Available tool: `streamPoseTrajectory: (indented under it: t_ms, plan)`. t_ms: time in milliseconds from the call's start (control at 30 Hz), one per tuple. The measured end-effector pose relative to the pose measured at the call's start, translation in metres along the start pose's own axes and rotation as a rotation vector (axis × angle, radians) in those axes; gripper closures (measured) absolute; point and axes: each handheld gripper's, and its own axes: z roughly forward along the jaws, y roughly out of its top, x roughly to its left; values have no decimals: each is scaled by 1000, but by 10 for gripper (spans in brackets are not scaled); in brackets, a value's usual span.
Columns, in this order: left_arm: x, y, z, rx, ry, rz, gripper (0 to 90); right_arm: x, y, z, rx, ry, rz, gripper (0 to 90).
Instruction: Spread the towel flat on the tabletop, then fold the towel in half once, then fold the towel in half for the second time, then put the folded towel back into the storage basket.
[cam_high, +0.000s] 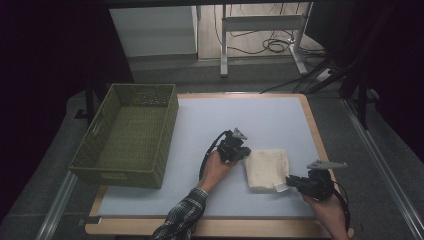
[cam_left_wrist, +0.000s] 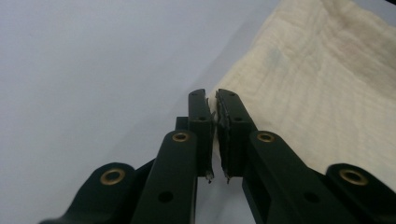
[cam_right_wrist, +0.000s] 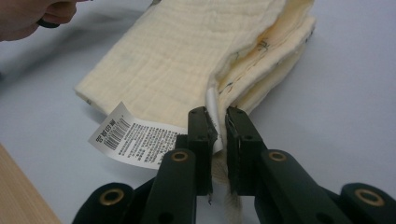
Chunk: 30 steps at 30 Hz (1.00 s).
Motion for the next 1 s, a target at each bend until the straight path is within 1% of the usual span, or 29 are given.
streamPoseTrajectory:
  t_ms: [67, 133, 200, 300, 367, 433, 500, 533, 600, 667, 767, 867, 1000]
  plan:
    - [-1, 2, -5, -15, 7, 1, 853, 0, 1, 0, -2, 3, -1, 812]
    - [0, 5, -11, -19, 17, 14, 853, 1, 5, -1, -10, 19, 2, 812]
    - [0, 8, -18, -28, 25, 18, 852, 2, 6, 0, -13, 21, -1, 812]
    - [0, 10, -26, -27, 41, 35, 851, 5, 10, 0, -22, 32, -10, 811]
    - [2, 11, -32, -31, 51, 35, 851, 6, 13, 0, -28, 40, -11, 812]
    - [3, 12, -38, -28, 64, 44, 850, 9, 16, 0, -36, 50, -13, 811]
    - [5, 12, -43, -35, 73, 38, 850, 12, 20, 1, -42, 56, -24, 811]
    - [7, 12, -47, -29, 77, 45, 850, 13, 22, 1, -42, 57, -27, 811]
    - [9, 12, -52, -34, 85, 42, 848, 16, 25, 2, -46, 62, -38, 811]
    - [11, 12, -58, -34, 98, 43, 848, 20, 30, 4, -54, 76, -46, 811]
    - [12, 12, -63, -37, 105, 39, 848, 23, 34, 5, -49, 76, -54, 811]
    - [15, 12, -69, -38, 118, 41, 847, 28, 40, 8, -56, 89, -68, 810]
    - [18, 11, -77, -36, 134, 41, 845, 32, 44, 10, -55, 93, -76, 810]
